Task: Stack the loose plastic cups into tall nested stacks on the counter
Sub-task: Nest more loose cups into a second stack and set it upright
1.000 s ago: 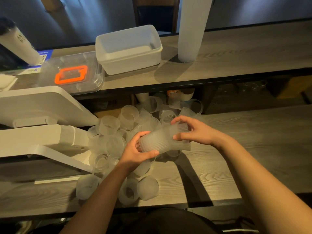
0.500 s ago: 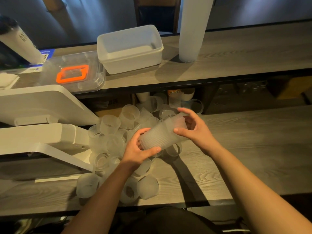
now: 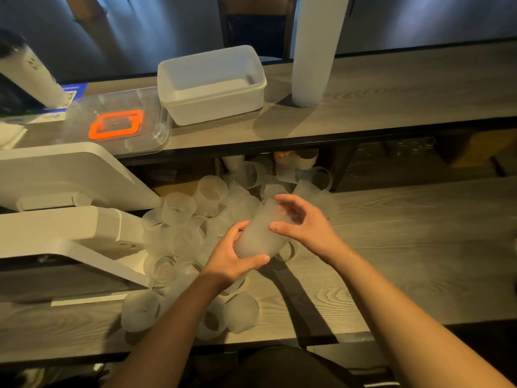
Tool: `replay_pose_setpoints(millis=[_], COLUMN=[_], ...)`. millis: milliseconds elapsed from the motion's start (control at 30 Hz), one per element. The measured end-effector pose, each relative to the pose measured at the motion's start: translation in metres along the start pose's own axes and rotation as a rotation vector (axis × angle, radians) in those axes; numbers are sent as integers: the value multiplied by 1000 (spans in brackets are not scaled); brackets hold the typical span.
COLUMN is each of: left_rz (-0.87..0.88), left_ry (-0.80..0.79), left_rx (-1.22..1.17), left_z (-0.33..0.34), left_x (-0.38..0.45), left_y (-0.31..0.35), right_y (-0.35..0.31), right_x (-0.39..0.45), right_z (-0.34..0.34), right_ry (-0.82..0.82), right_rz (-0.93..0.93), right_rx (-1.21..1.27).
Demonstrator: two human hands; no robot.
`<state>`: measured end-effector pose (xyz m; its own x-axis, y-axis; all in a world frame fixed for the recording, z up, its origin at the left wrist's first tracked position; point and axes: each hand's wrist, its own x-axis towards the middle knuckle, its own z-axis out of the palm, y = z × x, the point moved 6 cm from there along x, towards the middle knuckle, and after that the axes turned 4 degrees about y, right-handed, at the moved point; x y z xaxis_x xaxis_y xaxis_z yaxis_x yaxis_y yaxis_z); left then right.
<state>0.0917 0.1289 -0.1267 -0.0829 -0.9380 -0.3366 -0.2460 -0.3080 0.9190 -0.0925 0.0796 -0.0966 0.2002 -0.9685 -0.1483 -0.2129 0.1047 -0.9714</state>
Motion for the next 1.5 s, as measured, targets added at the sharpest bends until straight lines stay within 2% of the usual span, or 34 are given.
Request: replay_pose_setpoints(millis=[300,467,600,667,700,833,967,1167,1300,1500], left_rz=[26,-18,-24,-36,-45,-71,-75,-87,-78,-40], left_ry=[61,43,167,184,186,201,224,222,261,314], left_rx=[-2,2,-87,-95,-92,-102,-111,-91,-41,25], left_z=[-2,-7,-20,-24,-26,-29,-31,-39,-46,-50], left_x=[-3,-4,-4,-4,-5,-10,-17,-25,-29,-25], left_y=[1,-5,-9,-12,-13,-14,-13,-15,-19,-15], right_y=[8,22,53,83,100,149,164,168,164,157], right_x=[-4,-1,1,-3,-5,-13,-6,12,10,-9], right_z=[18,30,14,4,1,3,8,32,36,21], right_ry=[-5,-72,154,250,248,98,94,-30,38,46], right_rz=[21,51,155,232,280,387,321,201,141,130], right_rx=[43,18,80,10,-44,-340,-526,-866,-844,-759])
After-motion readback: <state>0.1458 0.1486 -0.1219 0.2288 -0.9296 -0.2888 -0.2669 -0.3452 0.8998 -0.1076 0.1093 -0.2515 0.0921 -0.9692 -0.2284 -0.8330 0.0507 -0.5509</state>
